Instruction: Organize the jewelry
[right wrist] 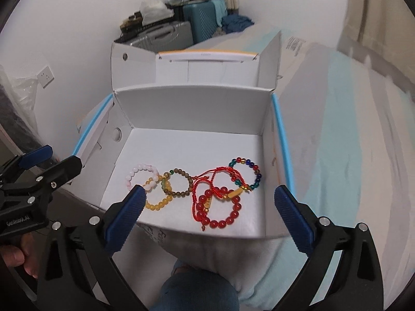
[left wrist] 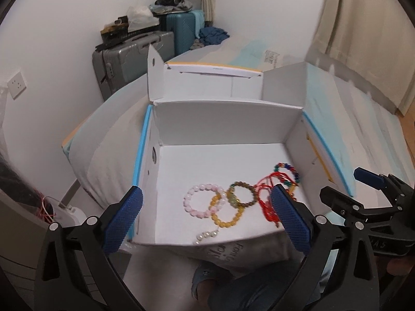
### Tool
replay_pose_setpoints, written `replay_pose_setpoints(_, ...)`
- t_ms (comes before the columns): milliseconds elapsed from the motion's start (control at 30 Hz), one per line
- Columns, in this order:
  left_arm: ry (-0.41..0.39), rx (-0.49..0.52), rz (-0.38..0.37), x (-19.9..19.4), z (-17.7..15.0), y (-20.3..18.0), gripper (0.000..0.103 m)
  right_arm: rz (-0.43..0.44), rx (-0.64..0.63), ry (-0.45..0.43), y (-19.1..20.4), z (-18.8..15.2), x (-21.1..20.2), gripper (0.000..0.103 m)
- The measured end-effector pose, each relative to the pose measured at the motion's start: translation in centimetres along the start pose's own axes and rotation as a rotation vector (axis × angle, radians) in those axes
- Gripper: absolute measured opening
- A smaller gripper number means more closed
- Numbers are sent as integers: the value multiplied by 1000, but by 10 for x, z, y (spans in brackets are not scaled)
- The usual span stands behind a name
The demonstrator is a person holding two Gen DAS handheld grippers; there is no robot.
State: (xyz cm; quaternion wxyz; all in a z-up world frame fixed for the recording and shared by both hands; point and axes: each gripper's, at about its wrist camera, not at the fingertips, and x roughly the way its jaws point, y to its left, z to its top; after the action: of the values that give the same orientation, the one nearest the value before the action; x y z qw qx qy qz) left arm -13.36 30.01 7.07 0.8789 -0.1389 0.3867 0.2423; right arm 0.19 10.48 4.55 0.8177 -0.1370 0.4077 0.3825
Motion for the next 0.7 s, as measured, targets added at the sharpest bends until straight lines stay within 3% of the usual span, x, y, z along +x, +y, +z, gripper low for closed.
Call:
replay_pose_setpoints(333,-45,-28,-54,-36,-28,-14,97,-48,33,-97,-7,-36,-49,95)
replay_pose_setpoints(700,-66,3,-14,-49,-56,-23,97,-82,54,-113,-7,-71,-64,95)
